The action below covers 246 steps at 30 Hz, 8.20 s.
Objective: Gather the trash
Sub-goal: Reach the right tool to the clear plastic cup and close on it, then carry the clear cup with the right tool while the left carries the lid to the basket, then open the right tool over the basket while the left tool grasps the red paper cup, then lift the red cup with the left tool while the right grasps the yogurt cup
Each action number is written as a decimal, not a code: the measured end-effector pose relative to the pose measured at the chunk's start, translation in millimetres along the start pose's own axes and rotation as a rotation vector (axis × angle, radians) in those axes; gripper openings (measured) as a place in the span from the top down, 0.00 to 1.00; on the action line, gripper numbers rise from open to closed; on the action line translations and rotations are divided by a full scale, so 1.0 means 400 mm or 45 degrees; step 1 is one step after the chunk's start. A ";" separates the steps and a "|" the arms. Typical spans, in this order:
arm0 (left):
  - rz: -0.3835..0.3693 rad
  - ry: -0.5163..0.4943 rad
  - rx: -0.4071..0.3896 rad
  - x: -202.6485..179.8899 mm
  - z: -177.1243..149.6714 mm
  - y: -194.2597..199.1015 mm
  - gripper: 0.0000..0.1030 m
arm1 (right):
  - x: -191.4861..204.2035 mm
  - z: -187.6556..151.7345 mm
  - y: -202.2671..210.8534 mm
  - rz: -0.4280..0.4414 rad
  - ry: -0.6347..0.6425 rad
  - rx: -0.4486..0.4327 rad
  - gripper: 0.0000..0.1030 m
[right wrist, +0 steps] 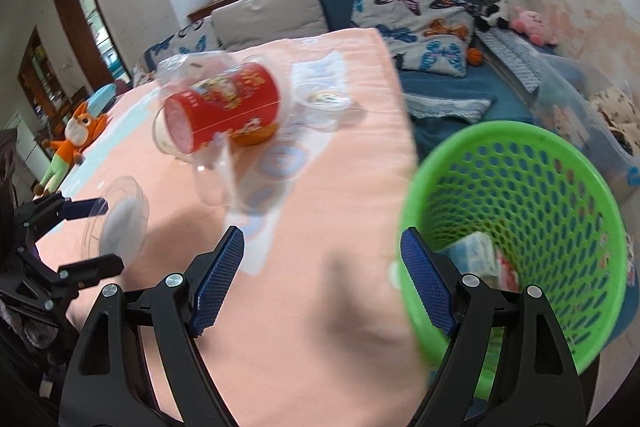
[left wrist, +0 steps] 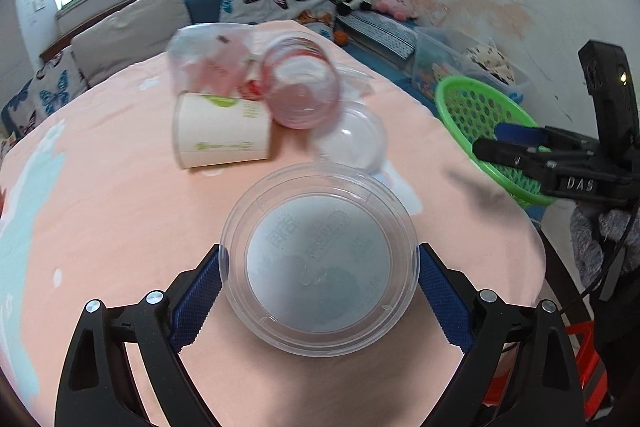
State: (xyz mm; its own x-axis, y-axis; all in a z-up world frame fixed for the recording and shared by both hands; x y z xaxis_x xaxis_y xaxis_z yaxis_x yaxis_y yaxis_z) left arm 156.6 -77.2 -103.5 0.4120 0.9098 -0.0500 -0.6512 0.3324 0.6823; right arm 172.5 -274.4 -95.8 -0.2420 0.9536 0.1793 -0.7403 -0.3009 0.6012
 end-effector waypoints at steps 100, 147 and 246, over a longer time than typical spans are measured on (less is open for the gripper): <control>-0.250 -0.246 -0.125 -0.355 0.248 -0.067 0.13 | -0.433 -0.096 0.173 -0.378 -0.333 -0.061 0.52; -0.307 -0.326 0.084 -0.549 0.231 -0.273 0.10 | -0.432 -0.139 0.280 -0.387 -0.416 -0.145 0.32; 0.014 0.022 -0.014 0.014 0.122 0.038 0.39 | -0.030 0.184 -0.170 0.064 0.089 -0.030 0.27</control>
State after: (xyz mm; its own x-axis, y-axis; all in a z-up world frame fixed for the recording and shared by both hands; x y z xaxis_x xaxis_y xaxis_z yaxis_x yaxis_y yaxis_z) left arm 180.2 -79.2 -57.7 0.3937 0.9176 -0.0552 -0.6627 0.3250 0.6747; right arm 271.9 -264.4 -81.3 -0.3219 0.9343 0.1534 -0.7403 -0.3494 0.5744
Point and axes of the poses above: each gripper's, at about its wrist camera, not at the fingertips, and y roughly against the way its jaws point, x to its left, z to its top, the point moved 5 cm from there along -y, roughly the way its jaws point, and after that the axes turned 8 degrees about -x, right-handed, at the moved point
